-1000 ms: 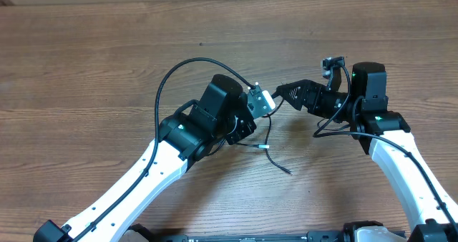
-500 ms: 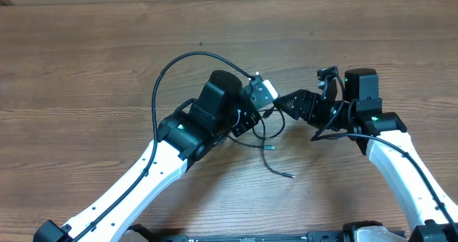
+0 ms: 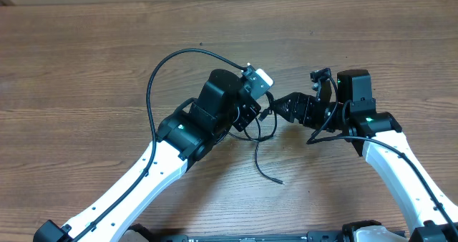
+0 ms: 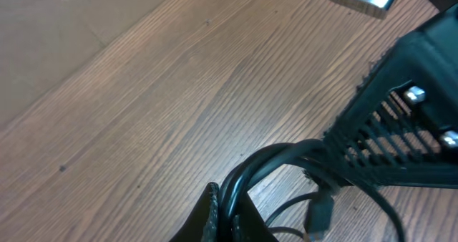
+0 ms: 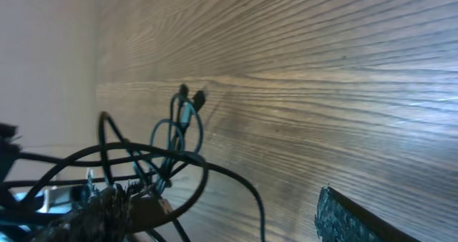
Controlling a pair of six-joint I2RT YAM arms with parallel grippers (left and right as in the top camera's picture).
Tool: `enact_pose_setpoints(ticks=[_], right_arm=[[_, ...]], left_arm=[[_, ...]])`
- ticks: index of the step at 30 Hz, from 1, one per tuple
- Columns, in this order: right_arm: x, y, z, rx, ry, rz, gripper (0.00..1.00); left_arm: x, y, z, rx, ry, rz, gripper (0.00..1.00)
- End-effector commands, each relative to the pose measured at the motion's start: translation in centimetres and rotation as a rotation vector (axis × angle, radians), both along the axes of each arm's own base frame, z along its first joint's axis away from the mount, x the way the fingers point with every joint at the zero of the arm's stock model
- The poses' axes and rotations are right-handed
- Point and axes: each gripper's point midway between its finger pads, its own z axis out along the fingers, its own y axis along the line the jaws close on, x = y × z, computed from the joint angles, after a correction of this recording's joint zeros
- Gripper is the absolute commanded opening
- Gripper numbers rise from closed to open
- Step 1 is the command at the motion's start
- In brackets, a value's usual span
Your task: Untangle cables
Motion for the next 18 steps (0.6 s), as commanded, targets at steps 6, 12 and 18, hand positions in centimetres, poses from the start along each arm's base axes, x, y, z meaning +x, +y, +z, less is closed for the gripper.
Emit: enact_pose_setpoints(ticks=[6,12,18], right_arm=[[1.5,-0.3,1.1,-0.064,-0.095,-0.022,0.82],[2.9,-0.7,1.8,-0.081,-0.16,-0.055,0.86],[3.9,-2.0,1.5,-0.144,-0.184,-0.117,0.89]], left_arm=[[-2.9,-3.0,2.4,-0.159,0.065,-0.173,0.04],[-5.2,-4.2,2.2,-0.204,0.145,-0.291,0.04],[-6.9,-4.0,0.9,-0.188,0.239,-0.325,0.04]])
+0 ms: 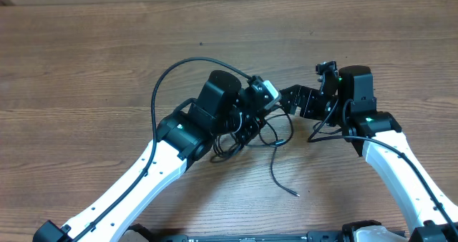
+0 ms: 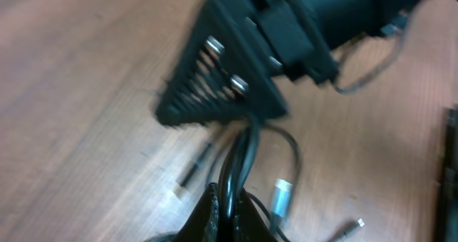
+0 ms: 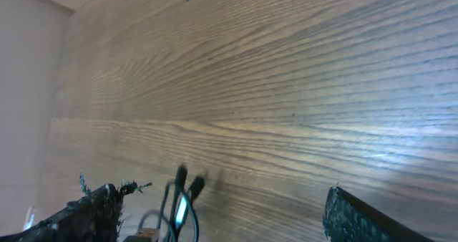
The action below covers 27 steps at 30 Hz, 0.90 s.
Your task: Untangle cables
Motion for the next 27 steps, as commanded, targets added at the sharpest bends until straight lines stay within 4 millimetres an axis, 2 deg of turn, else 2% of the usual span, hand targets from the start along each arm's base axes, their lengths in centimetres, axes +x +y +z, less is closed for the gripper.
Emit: enact_pose_setpoints(ticks=[1,8,14,19,27], right_arm=[[0.9,-0.3,1.3,-0.029,-0.053,-0.027,0.89],[2.0,-3.7,1.3,-0.031,-0.049,-0.124,0.9],[2.1,-6.0,1.9,0.064,-0.033,-0.147,0.9],[1.4,-5.6,2.3,0.121,-0.021,-0.099,0.89],[-1.5,-5.2,0.0,0.077,0.096,-0.039,0.83]], left_arm=[[-1.8,-0.8,1.6,-0.058,0.034,-0.072,0.04],[-2.2,-0.5,1.0,-0.039,0.058,-0.071,0.04],[-2.1,-0.5,1.0,-0.039,0.058,-0.071,0.04],[-1.7,-0.3,0.9,-0.026,0.046,-0.049,0.04],[0.0,-0.8,2.5,-0.073,-0.033,-0.004,0.04]])
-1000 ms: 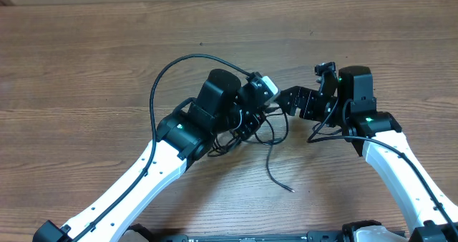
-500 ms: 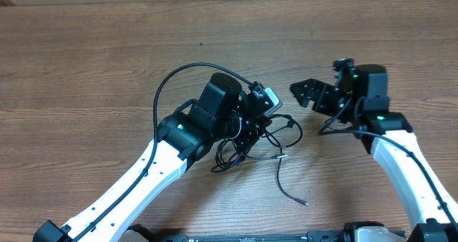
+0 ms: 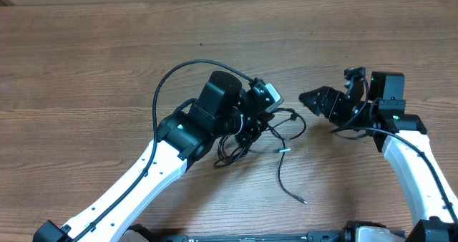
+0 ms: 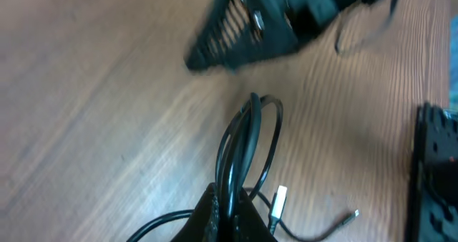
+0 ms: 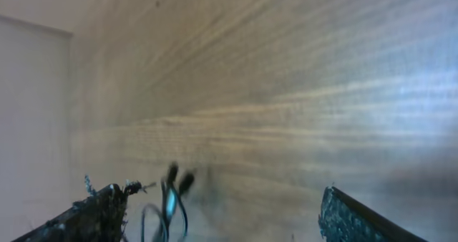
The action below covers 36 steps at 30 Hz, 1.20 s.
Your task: Untangle cables
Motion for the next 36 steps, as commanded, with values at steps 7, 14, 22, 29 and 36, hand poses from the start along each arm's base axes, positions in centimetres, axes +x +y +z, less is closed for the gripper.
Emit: enact_pose_setpoints(ticks=[7,14,22,29,36], right_arm=[[-1.6,2.1,1.4,0.043,-0.041,0.155,0.8],[-2.5,4.6,1.6,0.052,-0.047,0.243,0.79],[-3.6,7.0,1.4,0.037,-0.044,0.318,0.76],[-3.6,7.2,1.4,0.055,-0.022,0.297,0.71],[-2.4,7.3,2.2,0.103,-0.014,0.224,0.68]], left_arm=[[1.7,0.0,2.5,-0.05,-0.069,0.09,0.04],[1.7,0.0,2.5,-0.051,-0.067,0.092,0.04],[3.0,0.9,2.4,-0.027,-0.077,0.186,0.04],[3.8,1.4,2.5,-0.04,-0.059,0.27,0.04],[3.6,1.1,2.5,-0.092,0.026,0.31,0.04]])
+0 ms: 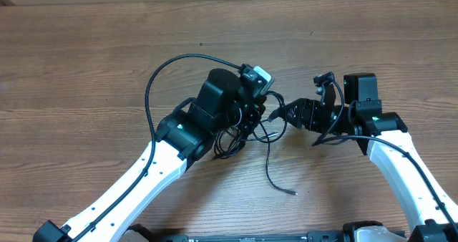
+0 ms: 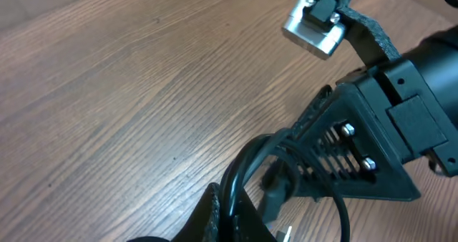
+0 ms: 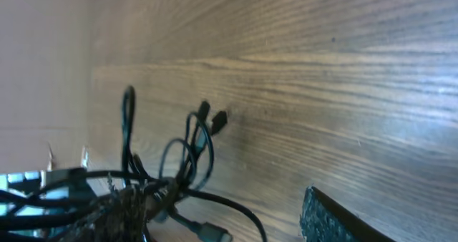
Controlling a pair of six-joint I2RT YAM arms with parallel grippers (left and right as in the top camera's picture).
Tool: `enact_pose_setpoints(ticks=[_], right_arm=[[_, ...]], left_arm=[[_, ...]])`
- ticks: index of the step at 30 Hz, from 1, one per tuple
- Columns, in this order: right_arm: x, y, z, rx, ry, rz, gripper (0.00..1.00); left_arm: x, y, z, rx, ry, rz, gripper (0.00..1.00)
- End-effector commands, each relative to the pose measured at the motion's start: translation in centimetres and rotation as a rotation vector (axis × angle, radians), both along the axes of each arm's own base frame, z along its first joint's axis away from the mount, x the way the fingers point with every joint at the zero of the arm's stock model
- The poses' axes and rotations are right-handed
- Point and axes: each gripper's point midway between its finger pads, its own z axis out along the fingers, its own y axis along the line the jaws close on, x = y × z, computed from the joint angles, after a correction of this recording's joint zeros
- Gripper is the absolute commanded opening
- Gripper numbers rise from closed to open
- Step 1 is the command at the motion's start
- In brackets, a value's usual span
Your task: Untangle cables
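A tangle of thin black cables (image 1: 243, 133) lies at mid table, with one loose end (image 1: 292, 192) trailing toward the front. My left gripper (image 1: 256, 117) is shut on a bunch of these cables (image 2: 247, 163), its tips (image 2: 230, 215) pinching them at the bottom of the left wrist view. My right gripper (image 1: 280, 114) is open and right against the tangle, facing the left one. In the right wrist view the cables (image 3: 193, 149) cross by its left finger (image 3: 114, 213). A plug (image 3: 215, 233) lies in the gap; the other finger (image 3: 340, 217) stands clear.
Bare wooden table (image 1: 86, 49) all round. A black lead (image 1: 154, 81) arches from the left arm up to its wrist camera (image 1: 257, 76). The right arm's own thin lead (image 1: 325, 136) hangs under its wrist.
My right gripper, then well apart to the right of the tangle, is now up against it beside the left gripper. The loose end has shifted slightly left. The left gripper still grips the bunch.
At first my right gripper was at the tangle, close to the left one, which held the bunch. Then both were close together a little further back. Then the right one stood off to the right, open. Now it is back at the tangle.
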Motion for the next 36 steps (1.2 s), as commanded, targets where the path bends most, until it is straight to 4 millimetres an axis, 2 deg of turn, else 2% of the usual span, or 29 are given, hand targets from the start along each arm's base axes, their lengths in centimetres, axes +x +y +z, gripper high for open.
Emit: enact_pose_setpoints(ticks=[1,13,21,28,36], right_arm=[[0.5,0.9,1.9,0.061,-0.003,-0.017,0.68],[0.7,0.9,2.0,0.089,0.039,-0.063,0.67],[0.3,0.9,1.7,0.085,0.072,-0.066,0.67],[0.0,0.9,1.4,0.078,0.09,-0.07,0.67],[-0.1,0.6,1.1,0.062,0.1,-0.08,0.66]], left_arm=[[-0.3,-0.5,1.7,-0.068,0.017,0.016,0.04],[-0.2,-0.9,0.7,-0.059,0.039,0.006,0.04],[1.8,-0.6,-0.2,-0.028,0.004,0.079,0.04],[3.5,0.7,-0.1,-0.015,-0.025,0.204,0.04],[4.1,0.8,0.5,-0.029,-0.051,0.23,0.04]])
